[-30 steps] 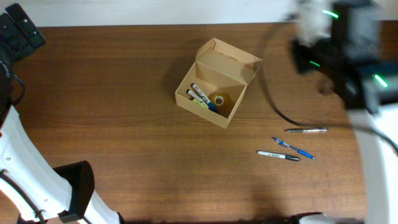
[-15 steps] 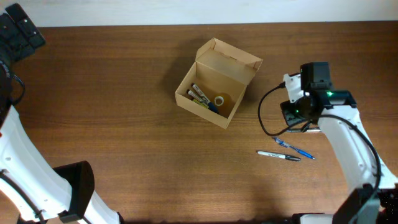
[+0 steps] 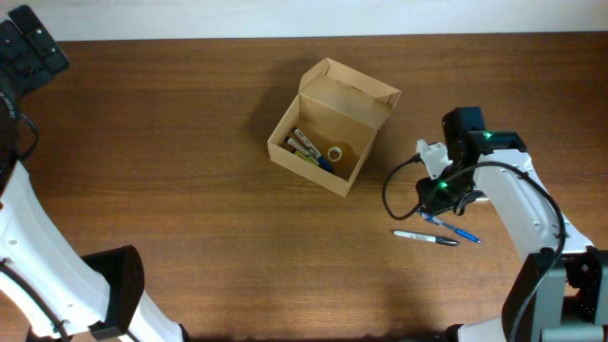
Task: Pack container
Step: 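Return the right gripper and grasp the black Sharpie marker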
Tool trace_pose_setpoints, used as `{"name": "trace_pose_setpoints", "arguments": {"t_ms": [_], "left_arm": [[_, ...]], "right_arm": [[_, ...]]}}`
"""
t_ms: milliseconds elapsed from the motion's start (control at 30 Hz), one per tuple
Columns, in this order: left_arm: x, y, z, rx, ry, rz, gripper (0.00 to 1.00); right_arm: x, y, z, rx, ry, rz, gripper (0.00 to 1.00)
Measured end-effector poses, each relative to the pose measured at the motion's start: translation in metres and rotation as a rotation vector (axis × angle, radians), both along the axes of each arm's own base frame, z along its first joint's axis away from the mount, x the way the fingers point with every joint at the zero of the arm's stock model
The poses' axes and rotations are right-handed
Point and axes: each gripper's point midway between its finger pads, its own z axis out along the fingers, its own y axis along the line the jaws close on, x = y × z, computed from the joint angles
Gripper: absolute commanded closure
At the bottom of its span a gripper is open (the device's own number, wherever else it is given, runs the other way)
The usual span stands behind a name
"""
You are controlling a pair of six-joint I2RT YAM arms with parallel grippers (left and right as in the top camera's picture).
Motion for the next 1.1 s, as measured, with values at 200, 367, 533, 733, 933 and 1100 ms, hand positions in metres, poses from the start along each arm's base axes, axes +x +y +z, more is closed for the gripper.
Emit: {"name": "trace_pose_setpoints", "arguments": {"t_ms": [200, 367, 533, 733, 933, 1100], "left_arm": [[0.0, 0.0, 0.0, 0.0, 0.0, 0.0, 0.0], [0.0, 0.0, 0.0, 0.0, 0.0, 0.0, 0.0], [0.0, 0.0, 0.0, 0.0, 0.0, 0.001, 0.0], [0.0, 0.0, 0.0, 0.0, 0.0, 0.0, 0.0], [0.0, 0.0, 0.0, 0.0, 0.0, 0.001, 0.0], [0.0, 0.0, 0.0, 0.0, 0.0, 0.001, 0.0]], "right_arm": [[-0.001, 0.016, 0.0, -0.019, -0.009, 0.18, 0.54], [-0.01, 0.018, 0.0, -0.077, 0.023, 0.269, 0.52], [-0.021, 0.02, 0.0, -0.122, 0.065, 0.331, 0.51], [-0.025, 0.018, 0.001, -0.173, 0.082, 0.372, 0.51], [-0.028, 0.015, -0.009, -0.19, 0.095, 0.384, 0.51], [-0.036, 0.013, -0.031, -0.195, 0.131, 0.387, 0.52]]}}
